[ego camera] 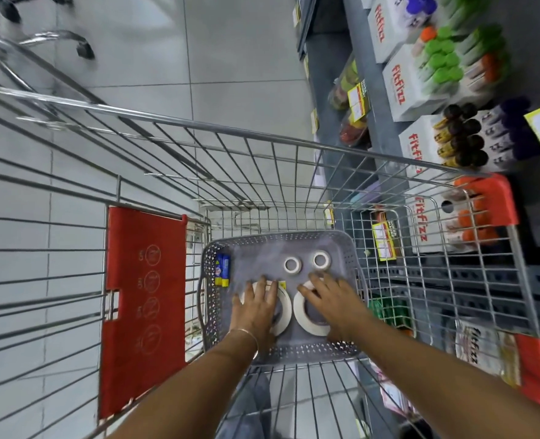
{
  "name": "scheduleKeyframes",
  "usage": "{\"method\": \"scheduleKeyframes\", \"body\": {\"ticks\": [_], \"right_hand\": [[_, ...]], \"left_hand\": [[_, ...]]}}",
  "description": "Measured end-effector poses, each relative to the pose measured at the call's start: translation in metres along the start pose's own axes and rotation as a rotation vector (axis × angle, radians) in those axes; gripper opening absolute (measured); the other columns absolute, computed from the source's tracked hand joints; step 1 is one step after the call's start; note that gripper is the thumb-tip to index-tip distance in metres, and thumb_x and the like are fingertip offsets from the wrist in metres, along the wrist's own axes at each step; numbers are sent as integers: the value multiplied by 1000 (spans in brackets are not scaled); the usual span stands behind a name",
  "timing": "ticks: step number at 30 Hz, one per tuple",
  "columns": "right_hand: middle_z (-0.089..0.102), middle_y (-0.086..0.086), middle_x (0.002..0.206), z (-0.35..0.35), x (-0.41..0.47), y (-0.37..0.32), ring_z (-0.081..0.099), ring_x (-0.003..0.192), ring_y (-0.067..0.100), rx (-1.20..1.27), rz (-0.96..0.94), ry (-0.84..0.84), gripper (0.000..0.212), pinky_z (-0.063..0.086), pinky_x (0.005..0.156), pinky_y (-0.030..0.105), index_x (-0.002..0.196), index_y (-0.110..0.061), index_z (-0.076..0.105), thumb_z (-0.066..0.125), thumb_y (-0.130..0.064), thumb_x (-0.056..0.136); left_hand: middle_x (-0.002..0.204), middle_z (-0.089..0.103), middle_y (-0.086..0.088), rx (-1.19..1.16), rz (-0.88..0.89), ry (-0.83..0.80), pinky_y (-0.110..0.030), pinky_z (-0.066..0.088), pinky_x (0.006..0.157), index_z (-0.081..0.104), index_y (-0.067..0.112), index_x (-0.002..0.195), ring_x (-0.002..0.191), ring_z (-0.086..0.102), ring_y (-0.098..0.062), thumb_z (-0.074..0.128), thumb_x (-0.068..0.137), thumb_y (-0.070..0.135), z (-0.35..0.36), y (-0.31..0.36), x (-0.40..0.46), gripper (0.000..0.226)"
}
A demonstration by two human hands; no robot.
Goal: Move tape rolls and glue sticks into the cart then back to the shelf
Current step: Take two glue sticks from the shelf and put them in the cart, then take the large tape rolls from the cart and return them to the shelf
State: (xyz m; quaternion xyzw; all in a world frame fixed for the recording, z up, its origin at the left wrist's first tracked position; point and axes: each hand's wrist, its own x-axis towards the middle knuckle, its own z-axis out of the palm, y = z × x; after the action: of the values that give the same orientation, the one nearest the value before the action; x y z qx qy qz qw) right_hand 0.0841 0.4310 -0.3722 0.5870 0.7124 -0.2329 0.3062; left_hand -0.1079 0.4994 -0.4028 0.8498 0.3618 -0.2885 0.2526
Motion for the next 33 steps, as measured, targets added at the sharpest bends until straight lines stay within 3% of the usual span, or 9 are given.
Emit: {"method": "scheduleKeyframes", "body": {"ticks": [4,9,16,19,22,25,29,31,33], "right_hand": [[16,19,155,-4,-4,-1,25,135,41,33,25,-18,121,40,102,53,149,-22,4,85,-42,61],[16,17,153,-31,-20,0,25,133,38,145,89,64,121,41,103,51,149,-24,6,86,-35,58],[8,10,155,-95,-85,15,20,138,36,407,269,336,113,40,103,49,150,-28,7,80,-42,65],[8,7,157,-124,-139,19,19,140,33,491,337,524,109,40,100,48,150,-32,8,75,-50,67],[15,5,154,-142,-199,18,21,140,30,516,411,678,112,41,101,48,150,-35,7,74,-58,63],[19,5,153,-147,-265,10,25,139,30,489,499,764,119,41,105,46,149,-34,5,75,-60,57],[19,4,156,-134,-369,-14,24,140,27,508,661,896,122,34,110,42,149,-36,2,72,-67,54],[19,1,155,-118,-419,-29,24,140,24,544,732,947,121,36,111,41,148,-36,3,72,-65,53],[18,-2,156,-100,-468,-43,22,141,22,570,795,993,117,36,111,42,148,-37,5,72,-61,54]], "left_hand": [[154,14,-15,-1,9,13,-56,38,104,4,16,147,137,21,-41,79,59,50,-4,-1,0,120],[155,12,-14,25,33,54,-54,37,106,3,15,148,137,20,-39,74,61,47,-33,-7,-16,116],[154,13,-11,38,48,202,-48,45,102,1,19,148,136,20,-36,69,59,52,-106,-3,-54,116],[155,15,-12,69,88,291,-45,39,107,5,15,149,137,20,-37,62,54,61,-145,8,-74,120],[150,32,-16,103,191,427,-46,34,111,23,7,147,137,27,-38,54,45,65,-179,32,-100,122],[134,53,-20,163,314,550,-49,45,100,46,1,135,124,47,-40,56,37,62,-204,64,-134,116],[147,41,-11,226,423,611,-45,40,103,41,14,140,130,40,-35,57,40,65,-220,127,-190,114],[143,45,-11,200,496,636,-47,50,92,38,15,141,124,47,-37,59,38,65,-222,169,-221,116],[136,52,-13,267,602,658,-45,49,90,36,14,139,117,52,-38,61,40,69,-219,216,-250,115]]}}
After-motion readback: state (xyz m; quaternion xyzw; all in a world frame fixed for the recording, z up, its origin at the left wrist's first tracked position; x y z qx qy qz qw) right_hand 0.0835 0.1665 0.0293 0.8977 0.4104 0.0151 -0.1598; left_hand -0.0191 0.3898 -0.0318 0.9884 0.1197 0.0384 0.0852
